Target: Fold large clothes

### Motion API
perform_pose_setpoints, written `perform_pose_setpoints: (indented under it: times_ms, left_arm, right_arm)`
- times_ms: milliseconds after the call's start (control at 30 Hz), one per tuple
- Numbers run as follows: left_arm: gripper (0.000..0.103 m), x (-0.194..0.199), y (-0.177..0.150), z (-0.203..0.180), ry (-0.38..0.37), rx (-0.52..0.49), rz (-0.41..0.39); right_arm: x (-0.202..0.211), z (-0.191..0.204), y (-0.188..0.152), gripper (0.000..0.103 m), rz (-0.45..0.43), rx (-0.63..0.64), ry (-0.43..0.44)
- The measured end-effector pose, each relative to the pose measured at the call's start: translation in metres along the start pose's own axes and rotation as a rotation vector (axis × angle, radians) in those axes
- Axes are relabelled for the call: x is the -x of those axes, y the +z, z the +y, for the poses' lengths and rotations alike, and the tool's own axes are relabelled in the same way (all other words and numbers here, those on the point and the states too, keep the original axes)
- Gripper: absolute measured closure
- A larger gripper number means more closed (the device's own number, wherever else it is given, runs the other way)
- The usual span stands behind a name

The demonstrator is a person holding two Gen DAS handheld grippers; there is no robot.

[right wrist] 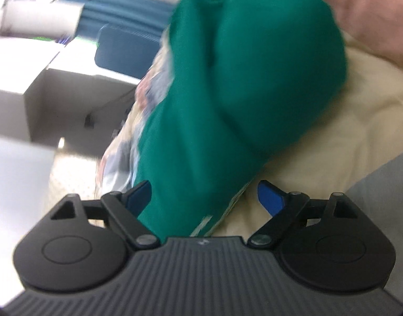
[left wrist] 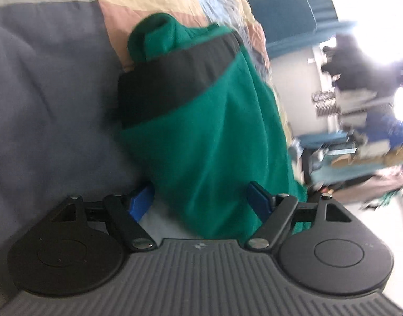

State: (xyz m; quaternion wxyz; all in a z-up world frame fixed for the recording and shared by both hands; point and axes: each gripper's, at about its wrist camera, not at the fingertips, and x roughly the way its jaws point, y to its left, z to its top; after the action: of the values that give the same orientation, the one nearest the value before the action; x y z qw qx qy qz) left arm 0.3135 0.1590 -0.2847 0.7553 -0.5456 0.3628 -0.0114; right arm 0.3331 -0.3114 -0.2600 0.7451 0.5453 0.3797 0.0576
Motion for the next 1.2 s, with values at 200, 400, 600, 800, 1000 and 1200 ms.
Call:
perform_pose_setpoints:
  times_ms: [200,400,600,800,1000,1200]
  left_arm:
    - [0.023,-0.016,0.013,0.006,-0.059,0.042,-0.044]
    - [0.039,-0.019,0.018,-0.01,-0.006,-0.074,-0.093]
    - [0.083,-0.002,0.014,-0.034,0.035,-0.224,-0.142]
    - [0.086,0.03,-0.005,-0.053,0.048,-0.299,-0.172]
    - [0.086,0.087,-0.031,-0.074,0.076,-0.327,-0.152]
    - [0.085,0.154,-0.072,-0.08,0.063,-0.388,-0.144]
  right_arm:
    - [-0.023,0.0,0.004,0.015,-0.064,-0.001,-0.01]
    - [-0.036,0.004,0.007,0.035,-0.112,0.081,-0.003]
    - [-0.018,0.022,0.004,0.068,-0.146,0.236,-0.016]
    - [0.008,0.027,0.0,0.072,-0.163,0.268,-0.003]
    - [0.062,0.032,-0.02,0.072,-0.152,0.254,0.002]
    - [0.123,0.015,-0.051,0.07,-0.151,0.221,0.037]
